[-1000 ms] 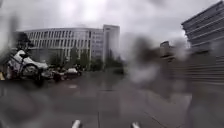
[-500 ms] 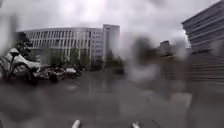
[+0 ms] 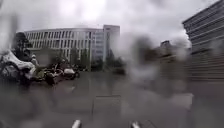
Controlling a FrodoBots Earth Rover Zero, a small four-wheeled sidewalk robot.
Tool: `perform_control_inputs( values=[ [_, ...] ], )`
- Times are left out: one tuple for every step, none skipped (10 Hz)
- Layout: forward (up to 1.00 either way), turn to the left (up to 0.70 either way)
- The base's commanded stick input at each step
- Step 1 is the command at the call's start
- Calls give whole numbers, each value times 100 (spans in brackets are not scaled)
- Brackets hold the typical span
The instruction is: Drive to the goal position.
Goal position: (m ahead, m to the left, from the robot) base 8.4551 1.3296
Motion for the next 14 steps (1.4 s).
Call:
perform_control_inputs(
  values=[
    [70, 0],
    [70, 0],
    [70, 1],
    [70, 0],
    [70, 0],
    [70, 0],
    [70, 0],
    [70, 1],
    [70, 1],
    [70, 0],
    [70, 0],
    [70, 1],
    [70, 1],
    [70, 0]
  ],
)
